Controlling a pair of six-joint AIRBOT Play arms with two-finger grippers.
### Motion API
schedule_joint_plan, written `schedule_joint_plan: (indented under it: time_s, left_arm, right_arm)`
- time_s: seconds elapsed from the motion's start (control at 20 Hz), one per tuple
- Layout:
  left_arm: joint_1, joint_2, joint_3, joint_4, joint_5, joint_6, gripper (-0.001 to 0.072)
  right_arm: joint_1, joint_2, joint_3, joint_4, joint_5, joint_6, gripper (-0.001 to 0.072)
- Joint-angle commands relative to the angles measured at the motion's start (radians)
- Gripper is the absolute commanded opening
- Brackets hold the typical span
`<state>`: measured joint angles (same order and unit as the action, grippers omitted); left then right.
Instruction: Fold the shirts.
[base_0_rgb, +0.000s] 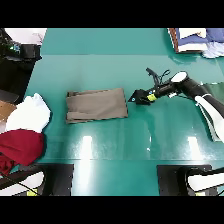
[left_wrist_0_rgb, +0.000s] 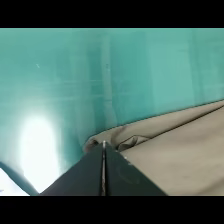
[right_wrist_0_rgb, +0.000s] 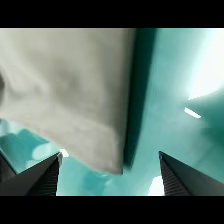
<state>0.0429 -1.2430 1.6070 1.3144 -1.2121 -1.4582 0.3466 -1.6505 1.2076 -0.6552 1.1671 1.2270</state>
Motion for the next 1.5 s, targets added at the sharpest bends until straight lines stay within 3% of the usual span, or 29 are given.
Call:
schedule_joint_plan:
  time_s: [0.0,0.25,0.3,0.4,0.5,0.75,0.95,1.1,1.45]
  left_arm:
    - [0.001,0.001,0.000,-0.013,0.004,0.000,0.0026]
    - [0.001,0.001,0.000,-0.013,0.003,0.000,0.0026]
    - [0.001,0.001,0.000,-0.013,0.003,0.000,0.0026]
    - [0.001,0.001,0.000,-0.014,0.001,0.000,0.0026]
    - [0.001,0.001,0.000,-0.034,-0.001,0.000,0.0025]
    - [0.000,0.001,0.000,-0.134,-0.002,0.000,0.0025]
    - [0.000,0.001,-0.003,-0.154,-0.010,-0.001,0.0025]
    - [-0.008,0.001,-0.041,-0.184,0.001,0.000,0.0025]
    - [-0.181,0.000,-0.167,-0.185,0.193,-0.001,0.0025]
  right_arm:
    - [0.029,-0.117,0.034,0.107,-0.007,-0.010,0.0662]
    - [0.150,-0.270,0.201,0.216,0.007,-0.014,0.0643]
    - [0.164,-0.290,0.227,0.237,0.011,-0.014,0.0589]
    - [0.187,-0.310,0.272,0.240,0.011,-0.019,0.0345]
    - [0.193,-0.312,0.298,0.235,0.009,-0.062,0.0034]
    - [0.102,-0.242,0.330,0.203,0.037,-0.069,0.0013]
    - [-0.104,-0.074,0.330,-0.027,0.091,-0.021,0.0014]
    - [-0.311,0.045,0.330,-0.087,0.130,0.004,0.0014]
    - [-0.772,0.173,0.331,-0.089,0.051,0.007,0.0013]
